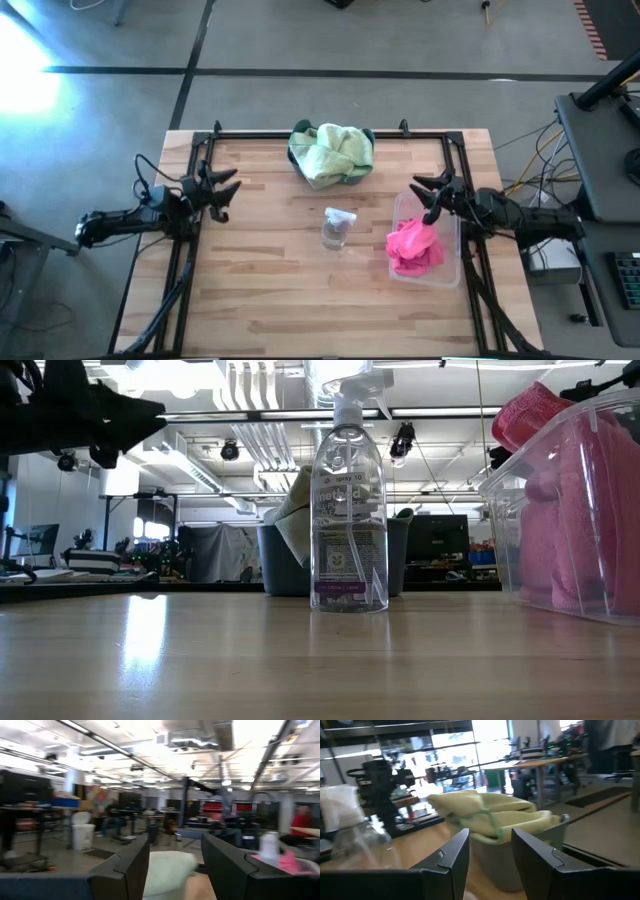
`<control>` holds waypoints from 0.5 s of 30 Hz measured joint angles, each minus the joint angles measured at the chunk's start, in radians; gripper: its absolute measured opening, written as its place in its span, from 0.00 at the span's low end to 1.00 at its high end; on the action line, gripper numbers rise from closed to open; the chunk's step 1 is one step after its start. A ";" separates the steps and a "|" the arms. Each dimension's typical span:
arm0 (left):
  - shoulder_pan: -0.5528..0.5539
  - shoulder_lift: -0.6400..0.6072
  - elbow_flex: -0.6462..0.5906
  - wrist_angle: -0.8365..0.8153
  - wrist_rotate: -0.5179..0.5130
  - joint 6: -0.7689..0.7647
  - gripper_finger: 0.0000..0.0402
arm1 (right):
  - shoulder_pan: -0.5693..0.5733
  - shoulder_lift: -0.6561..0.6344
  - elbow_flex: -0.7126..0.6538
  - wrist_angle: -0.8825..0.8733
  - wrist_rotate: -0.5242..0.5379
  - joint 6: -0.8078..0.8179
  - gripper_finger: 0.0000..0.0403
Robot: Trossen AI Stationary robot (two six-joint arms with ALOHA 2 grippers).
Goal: Sort microfiber towel by color & place in baskets
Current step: Return to Home Position
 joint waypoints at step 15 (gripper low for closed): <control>0.239 0.000 0.000 0.000 0.000 0.000 0.41 | -0.142 0.000 0.000 0.000 0.000 0.000 0.32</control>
